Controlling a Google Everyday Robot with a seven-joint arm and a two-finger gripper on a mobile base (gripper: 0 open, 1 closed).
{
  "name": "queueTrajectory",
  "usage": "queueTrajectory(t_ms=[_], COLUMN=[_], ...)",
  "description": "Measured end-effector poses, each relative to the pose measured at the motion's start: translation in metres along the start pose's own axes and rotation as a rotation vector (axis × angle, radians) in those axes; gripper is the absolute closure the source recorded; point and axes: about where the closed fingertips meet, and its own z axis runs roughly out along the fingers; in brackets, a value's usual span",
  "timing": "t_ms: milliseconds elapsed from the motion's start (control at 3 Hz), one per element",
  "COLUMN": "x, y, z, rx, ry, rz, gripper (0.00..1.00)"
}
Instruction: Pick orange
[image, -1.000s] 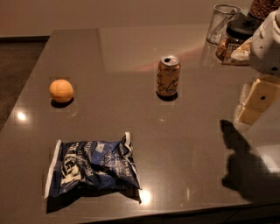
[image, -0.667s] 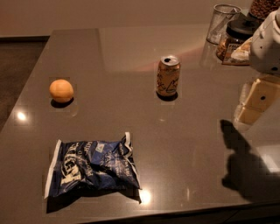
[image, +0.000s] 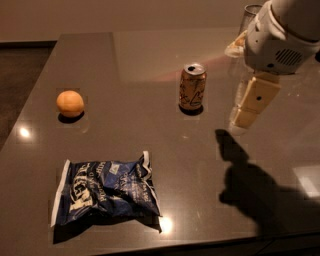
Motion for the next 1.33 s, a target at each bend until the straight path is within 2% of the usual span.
queueTrajectory(t_ms=[667, 1333], x=[-0.1, -0.186], y=[-0.024, -0.046], z=[0.034, 0.113], rx=[-0.057, -0.173], ry=[-0.118, -0.16], rz=[-0.095, -0.066], gripper=[0.0, 0.0])
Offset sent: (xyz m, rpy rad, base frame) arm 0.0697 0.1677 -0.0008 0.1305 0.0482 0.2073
